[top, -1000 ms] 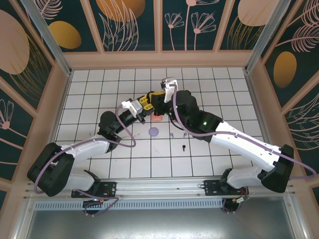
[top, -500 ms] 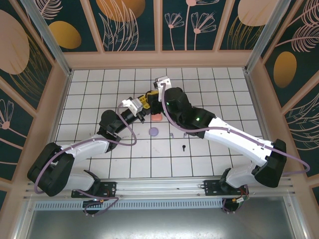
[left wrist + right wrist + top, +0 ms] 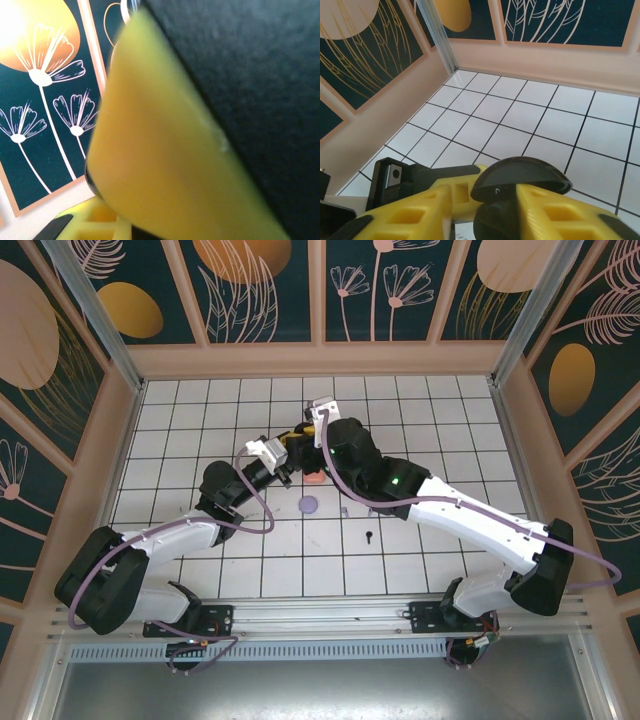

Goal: Insert wireless bluetooth earbuds into charging case

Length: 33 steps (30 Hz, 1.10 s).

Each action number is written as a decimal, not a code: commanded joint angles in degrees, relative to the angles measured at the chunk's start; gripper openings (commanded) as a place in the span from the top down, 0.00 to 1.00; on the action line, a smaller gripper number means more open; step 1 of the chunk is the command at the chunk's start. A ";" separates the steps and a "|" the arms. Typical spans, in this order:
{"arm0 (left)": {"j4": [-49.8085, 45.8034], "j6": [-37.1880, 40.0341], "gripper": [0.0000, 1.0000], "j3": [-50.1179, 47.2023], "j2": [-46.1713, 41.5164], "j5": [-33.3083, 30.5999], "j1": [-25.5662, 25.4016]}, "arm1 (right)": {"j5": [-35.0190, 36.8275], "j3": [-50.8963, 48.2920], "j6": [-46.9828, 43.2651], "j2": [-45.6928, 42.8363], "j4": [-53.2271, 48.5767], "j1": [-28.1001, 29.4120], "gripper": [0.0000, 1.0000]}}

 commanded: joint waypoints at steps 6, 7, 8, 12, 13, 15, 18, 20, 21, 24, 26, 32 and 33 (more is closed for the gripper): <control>3.28 -1.93 1.00 1.29 -0.97 2.26 -0.56 | 1.73 7.21 2.31 2.14 -2.94 -0.18 0.41; 3.34 -2.16 1.00 1.20 -1.06 2.29 -0.57 | 1.80 7.76 2.50 2.34 -3.23 -0.27 0.39; 3.57 -2.31 1.00 1.02 -1.09 2.29 -0.59 | 1.85 8.24 2.83 2.45 -3.31 -0.41 0.37; 3.91 -2.80 1.00 0.59 -1.11 2.38 -0.59 | 1.49 9.83 4.39 2.61 -3.46 -1.04 0.33; 4.06 -2.84 1.00 0.50 -1.07 2.39 -0.59 | 1.30 10.11 4.70 2.52 -3.35 -1.18 0.33; 3.95 -2.89 1.00 0.40 -1.02 2.31 -0.54 | 0.60 10.41 5.37 2.19 -2.75 -1.49 0.30; 3.96 -2.71 1.00 0.32 -0.85 2.30 -0.52 | -1.06 10.44 6.25 1.19 -1.45 -2.09 0.29; 3.94 -2.68 1.00 0.30 -0.78 2.26 -0.56 | -2.14 10.35 6.72 0.33 -0.66 -2.36 0.28; 4.00 -2.57 1.00 0.25 -0.69 2.30 -0.59 | -2.60 10.20 7.04 -0.40 -0.15 -2.41 0.29; 4.43 -2.41 1.00 -0.21 -0.57 1.75 -0.57 | -3.17 9.31 8.41 -3.68 0.91 -2.40 0.28; 5.09 -2.27 1.00 -0.68 -0.49 1.38 -0.54 | -2.71 7.67 9.89 -6.76 0.99 -2.60 0.28; 6.81 -1.97 1.00 -1.96 -0.84 0.30 -0.56 | 1.33 -0.26 16.19 -16.70 -5.06 -4.33 0.27; 6.95 -1.90 1.00 -2.11 -0.93 0.24 -0.56 | 2.06 -1.94 17.62 -17.99 -6.88 -5.08 0.27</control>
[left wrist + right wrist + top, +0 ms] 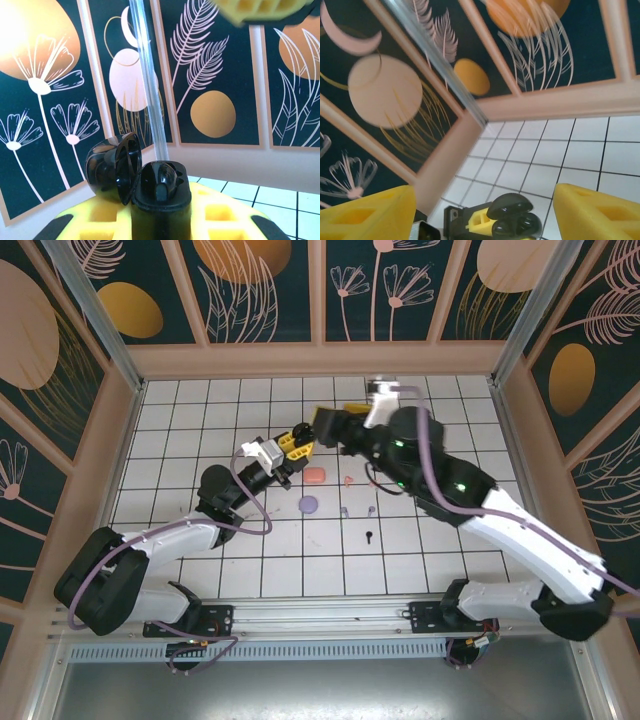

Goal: Insert wireless bluetooth earbuds into charging case

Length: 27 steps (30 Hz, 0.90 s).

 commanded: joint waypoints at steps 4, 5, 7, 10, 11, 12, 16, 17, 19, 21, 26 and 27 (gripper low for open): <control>3.19 0.87 1.00 -1.12 -0.97 -0.03 -0.28 | 4.90 -9.11 10.39 -4.94 -12.06 -4.21 0.28; 3.17 0.80 1.00 -1.14 -1.00 0.06 -0.23 | 5.19 -10.19 11.91 -4.80 -14.74 -4.99 0.29; 3.12 0.72 1.00 -1.22 -1.24 0.30 -0.29 | 5.20 -12.34 14.32 -3.90 -18.96 -6.20 0.30; 2.87 0.77 1.00 -1.48 -1.84 0.28 -0.25 | 4.17 -15.57 18.10 -1.00 -24.00 -7.61 0.33; 2.82 0.91 1.00 -1.57 -2.14 0.24 -0.28 | 3.84 -17.01 19.10 0.07 -24.80 -7.83 0.34; 2.67 1.05 1.00 -1.74 -2.39 0.16 -0.29 | 3.20 -18.61 19.96 1.03 -25.24 -7.93 0.34; 1.77 1.39 1.00 -2.50 -3.97 -0.14 -0.28 | -1.29 -26.03 21.19 4.20 -22.92 -8.89 0.38; 1.68 1.32 1.00 -2.71 -4.35 -0.20 -0.24 | -2.20 -27.68 21.40 5.19 -22.22 -9.07 0.39; 1.59 1.32 1.00 -3.07 -4.85 -0.18 -0.27 | -3.31 -30.35 21.67 7.05 -20.98 -9.09 0.41; 1.31 1.48 1.00 -3.33 -5.16 -0.21 -0.26 | -3.86 -32.32 21.85 8.56 -20.24 -9.15 0.44; 0.98 1.43 1.00 -3.42 -5.37 0.06 -0.27 | -6.95 -35.19 21.26 11.50 -16.97 -9.78 0.52; 1.03 1.53 1.00 -3.43 -5.34 0.06 -0.21 | -7.28 -35.20 21.09 12.07 -16.71 -9.78 0.52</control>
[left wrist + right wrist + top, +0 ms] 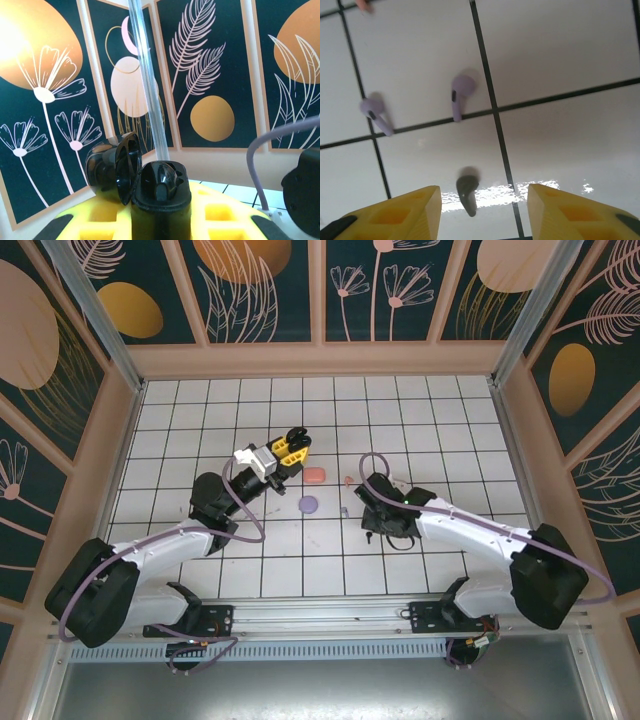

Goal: Insert wireless bluetooth earbuds into charging case

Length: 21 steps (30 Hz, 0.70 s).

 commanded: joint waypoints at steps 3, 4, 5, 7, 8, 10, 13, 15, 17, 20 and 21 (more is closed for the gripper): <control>0.87 0.89 1.00 -0.54 -1.10 0.26 -0.26 | -3.17 -0.53 -0.03 2.49 3.65 -0.45 0.55; 0.83 0.91 1.00 -0.50 -1.03 0.26 -0.25 | -3.43 -0.53 -0.16 3.06 3.99 -0.45 0.55; 0.84 0.92 1.00 -0.56 -1.02 0.26 -0.22 | -3.58 -0.53 -0.25 3.45 4.35 -0.45 0.55; 0.89 1.00 1.00 -0.45 -0.93 0.26 -0.20 | -3.99 -0.53 -0.51 4.62 5.02 -0.45 0.57; 0.86 1.01 1.00 -0.41 -0.92 0.26 -0.29 | -4.14 -0.53 -0.60 5.14 5.25 -0.40 0.57; 0.83 1.02 1.00 -0.33 -0.84 0.26 -0.26 | -4.03 -0.53 -0.78 6.30 5.47 -0.36 0.59; 0.84 0.97 1.00 -0.20 -0.88 0.28 -0.26 | -3.02 -0.39 -0.88 7.79 5.07 0.14 0.61; 0.74 1.18 1.00 -0.24 -0.86 0.26 -0.27 | -2.11 -0.26 -0.76 8.63 4.52 0.55 0.61; 0.75 1.26 1.00 -0.23 -0.75 0.19 -0.20 | -1.91 -0.17 -0.78 9.49 4.57 0.94 0.61; 0.84 1.27 1.00 -0.15 -0.65 0.26 -0.29 | -2.16 0.08 -0.86 10.59 5.27 1.27 0.62; 0.93 1.27 1.00 -0.21 -0.58 0.26 -0.26 | -2.25 0.22 -0.94 10.98 5.48 1.39 0.62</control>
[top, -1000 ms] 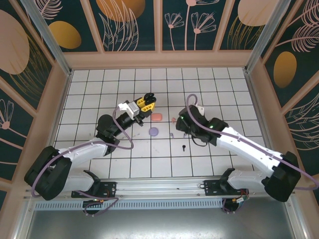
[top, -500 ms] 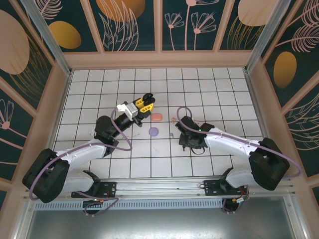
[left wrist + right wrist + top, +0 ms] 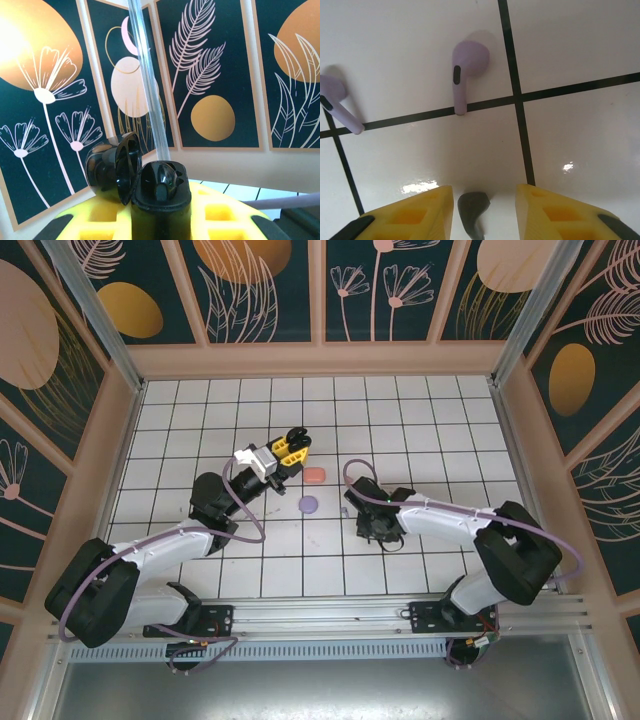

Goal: Insert wireless bluetooth earbuds into charging case

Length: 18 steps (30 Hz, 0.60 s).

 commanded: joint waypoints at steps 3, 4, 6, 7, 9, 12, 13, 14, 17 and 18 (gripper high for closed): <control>0.91 0.82 1.00 -0.04 -0.49 0.24 -0.23 | 0.50 1.01 -0.50 2.58 0.91 1.13 0.62; 0.92 0.82 1.00 -0.02 -0.57 0.24 -0.28 | 0.58 1.21 -0.57 3.06 0.90 1.34 0.63; 0.91 0.82 1.00 -0.04 -0.47 0.17 -0.27 | 0.67 1.45 -0.51 3.90 0.90 1.73 0.63; 0.93 0.82 1.00 -0.16 -0.40 0.16 -0.23 | 0.67 1.55 -0.53 4.25 0.86 1.86 0.63; 0.92 0.81 1.00 -0.15 -0.42 0.15 -0.24 | 0.85 1.59 -0.44 4.67 0.93 2.12 0.64; 0.92 0.90 1.00 -0.15 -0.44 0.15 -0.24 | 0.95 1.58 -0.31 5.07 1.11 2.29 0.65; 0.82 0.89 1.00 -0.21 -0.48 0.11 -0.22 | 0.94 1.58 -0.32 5.19 1.24 2.31 0.65; 0.82 0.93 1.00 -0.23 -0.53 0.06 -0.22 | 0.94 1.56 -0.26 5.26 1.31 2.31 0.66; 0.83 0.85 1.00 -0.17 -0.51 0.06 -0.29 | 0.94 1.58 -0.21 5.31 1.52 2.39 0.68; 0.74 0.90 1.00 -0.20 -0.53 0.06 -0.24 | 0.86 1.53 -0.20 5.29 1.54 2.46 0.68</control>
